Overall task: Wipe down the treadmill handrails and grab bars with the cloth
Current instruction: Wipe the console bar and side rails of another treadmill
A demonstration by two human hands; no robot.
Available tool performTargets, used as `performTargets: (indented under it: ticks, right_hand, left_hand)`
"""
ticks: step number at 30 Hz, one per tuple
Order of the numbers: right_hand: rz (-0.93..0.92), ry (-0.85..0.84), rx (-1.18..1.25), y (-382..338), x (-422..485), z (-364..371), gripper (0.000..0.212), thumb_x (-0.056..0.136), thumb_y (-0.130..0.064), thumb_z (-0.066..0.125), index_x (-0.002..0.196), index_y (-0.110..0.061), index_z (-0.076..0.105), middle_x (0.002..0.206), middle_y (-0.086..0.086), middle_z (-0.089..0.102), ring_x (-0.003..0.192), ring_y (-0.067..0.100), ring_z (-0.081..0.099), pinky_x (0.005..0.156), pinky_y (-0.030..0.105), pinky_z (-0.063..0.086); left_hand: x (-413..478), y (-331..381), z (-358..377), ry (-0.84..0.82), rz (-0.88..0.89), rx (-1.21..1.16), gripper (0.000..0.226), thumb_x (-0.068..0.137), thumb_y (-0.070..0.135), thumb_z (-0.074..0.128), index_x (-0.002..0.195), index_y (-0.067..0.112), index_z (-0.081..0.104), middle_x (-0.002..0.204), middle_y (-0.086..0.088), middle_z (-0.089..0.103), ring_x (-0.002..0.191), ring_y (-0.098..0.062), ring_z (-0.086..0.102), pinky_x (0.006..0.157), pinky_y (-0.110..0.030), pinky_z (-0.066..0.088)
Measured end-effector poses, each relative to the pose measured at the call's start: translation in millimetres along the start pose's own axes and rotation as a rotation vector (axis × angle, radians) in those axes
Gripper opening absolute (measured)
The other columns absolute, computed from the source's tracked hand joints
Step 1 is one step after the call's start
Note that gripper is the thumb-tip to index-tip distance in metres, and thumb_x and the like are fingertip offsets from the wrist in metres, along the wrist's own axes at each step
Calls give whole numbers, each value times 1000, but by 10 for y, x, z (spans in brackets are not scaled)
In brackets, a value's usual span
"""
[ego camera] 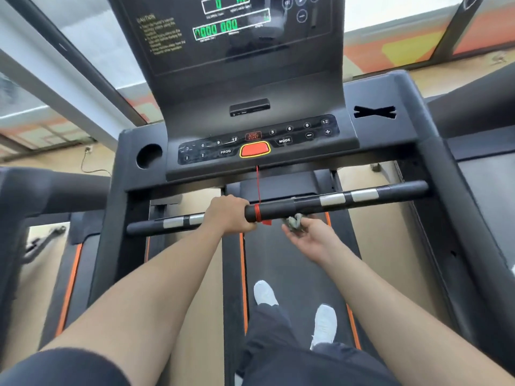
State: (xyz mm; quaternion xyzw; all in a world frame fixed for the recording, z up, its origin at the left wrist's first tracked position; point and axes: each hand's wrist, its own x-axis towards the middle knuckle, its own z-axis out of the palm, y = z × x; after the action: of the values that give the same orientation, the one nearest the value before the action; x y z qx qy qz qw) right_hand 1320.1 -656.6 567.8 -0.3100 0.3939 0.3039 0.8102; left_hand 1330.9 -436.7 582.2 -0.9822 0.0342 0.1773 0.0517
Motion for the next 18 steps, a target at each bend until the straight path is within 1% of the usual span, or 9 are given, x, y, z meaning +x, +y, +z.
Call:
performTargets:
  ticks: [3, 6, 7, 9, 11, 14, 16, 18]
  right_hand:
    - [55, -53, 33, 22, -47, 0, 23, 104, 4, 39, 97, -7, 58, 101, 18, 66, 99, 32, 64, 82, 45, 54]
    - [84, -81, 91, -43, -74, -87, 15, 101, 2, 43, 104, 2, 58, 110, 20, 64, 104, 35, 63, 83, 45, 54]
    - [87, -85, 124, -79, -64, -127, 14, 99, 1, 45, 105, 3, 58, 114, 20, 63, 105, 36, 62, 84, 46, 54]
    - [78, -93, 191, -159, -85, -224, 16, 94, -2, 48, 107, 0, 57, 122, 19, 62, 109, 37, 61, 86, 49, 53]
    - [52, -87, 264, -244, -100, -346, 22, 93, -11, 51, 113, -5, 58, 128, 17, 61, 115, 37, 60, 89, 52, 52]
    - [5, -99, 338, -339, -129, -468, 27, 93, -27, 55, 114, -10, 61, 129, 15, 61, 120, 36, 58, 98, 55, 48]
    - [2, -127, 284, -333, -161, -443, 27, 93, -30, 55, 108, -10, 63, 125, 14, 63, 123, 35, 58, 102, 56, 46]
    - [28, -160, 195, -267, -179, -365, 27, 92, -30, 55, 104, -8, 65, 121, 16, 66, 125, 36, 58, 101, 55, 47]
  left_hand:
    - [9, 3, -5, -6, -10, -17, 38, 71, 64, 63, 90, 32, 64, 77, 9, 64, 75, -19, 64, 69, -29, 49]
    - [13, 11, 2, -10, -6, -17, 37, 72, 63, 66, 91, 31, 64, 79, 9, 64, 75, -18, 63, 71, -29, 51]
    - [12, 7, 2, -11, -3, -21, 37, 73, 63, 66, 91, 31, 64, 79, 9, 64, 75, -17, 64, 71, -29, 52]
    - [11, 10, -3, -6, -4, -20, 36, 72, 63, 65, 89, 31, 63, 77, 10, 64, 74, -18, 63, 68, -29, 50]
    - [12, 18, -19, -8, -8, -15, 35, 72, 64, 64, 85, 31, 61, 74, 10, 62, 71, -17, 61, 65, -28, 45]
    - [18, 19, -25, -16, -10, -22, 33, 72, 63, 64, 81, 32, 59, 72, 10, 61, 70, -17, 61, 64, -28, 42]
    - [19, 22, -29, -16, -12, -22, 31, 72, 62, 64, 79, 32, 58, 73, 11, 62, 72, -18, 62, 65, -28, 43]
    - [26, 22, -28, -7, -17, -16, 30, 72, 62, 64, 80, 33, 58, 74, 11, 62, 72, -18, 60, 67, -28, 43]
